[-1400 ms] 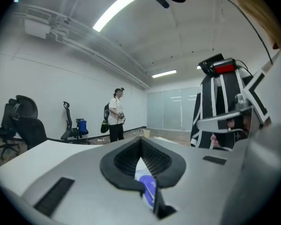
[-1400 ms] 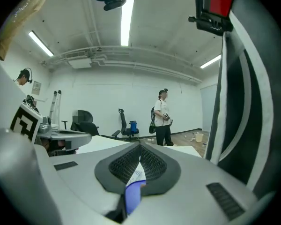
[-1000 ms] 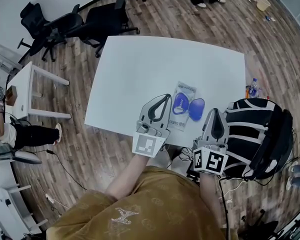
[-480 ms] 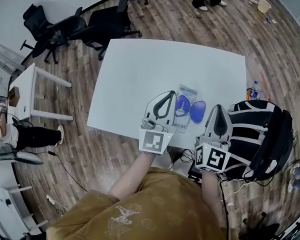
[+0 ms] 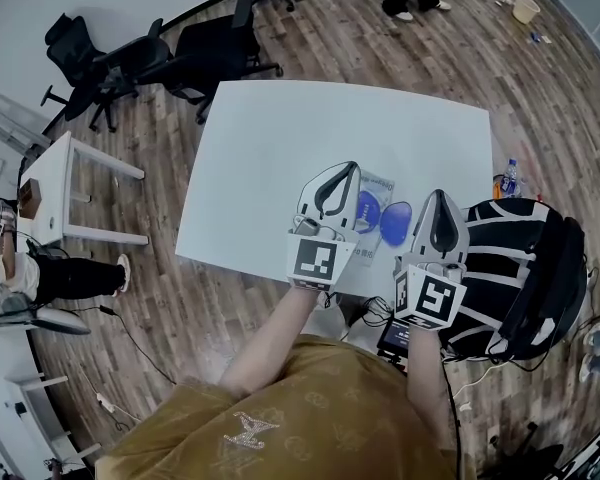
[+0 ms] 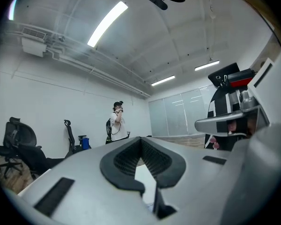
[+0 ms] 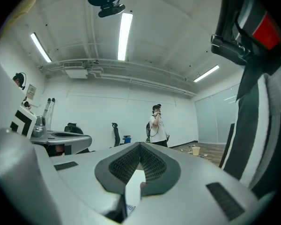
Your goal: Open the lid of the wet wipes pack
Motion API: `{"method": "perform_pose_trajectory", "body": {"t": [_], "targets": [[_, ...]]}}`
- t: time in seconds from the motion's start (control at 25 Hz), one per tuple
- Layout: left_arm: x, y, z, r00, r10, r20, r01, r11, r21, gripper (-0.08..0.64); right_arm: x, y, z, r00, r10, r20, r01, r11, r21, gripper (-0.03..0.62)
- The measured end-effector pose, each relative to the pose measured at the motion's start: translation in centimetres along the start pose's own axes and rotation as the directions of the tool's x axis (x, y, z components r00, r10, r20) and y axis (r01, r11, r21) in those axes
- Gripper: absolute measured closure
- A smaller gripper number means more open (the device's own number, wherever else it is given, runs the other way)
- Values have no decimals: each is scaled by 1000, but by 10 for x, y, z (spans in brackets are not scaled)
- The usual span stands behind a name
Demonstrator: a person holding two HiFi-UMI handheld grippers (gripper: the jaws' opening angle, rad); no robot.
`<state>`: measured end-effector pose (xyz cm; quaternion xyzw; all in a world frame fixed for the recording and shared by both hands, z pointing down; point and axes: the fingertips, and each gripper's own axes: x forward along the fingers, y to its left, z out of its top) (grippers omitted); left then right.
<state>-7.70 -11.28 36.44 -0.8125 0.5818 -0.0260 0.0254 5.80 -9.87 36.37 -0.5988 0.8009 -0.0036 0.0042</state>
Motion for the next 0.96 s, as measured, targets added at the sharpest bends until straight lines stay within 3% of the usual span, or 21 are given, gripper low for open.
{"method": "perform_pose_trajectory", "body": {"t": [0.32,0.56,0.96], "targets": [[4,-1,-6,1000,-19,-20,19,999,-35,552,2,2,-4,999,28,-26,-27,999,32,584],[7,-7,-1,999,-40,-29,40,999,-7,554,4,5,-3,999,40,-33,-39,999,11,584],[6,-13,-1,998,-51,-23,50,998,-26,554,1,5,-1,998,52,-18,-52,998,27,584]]}}
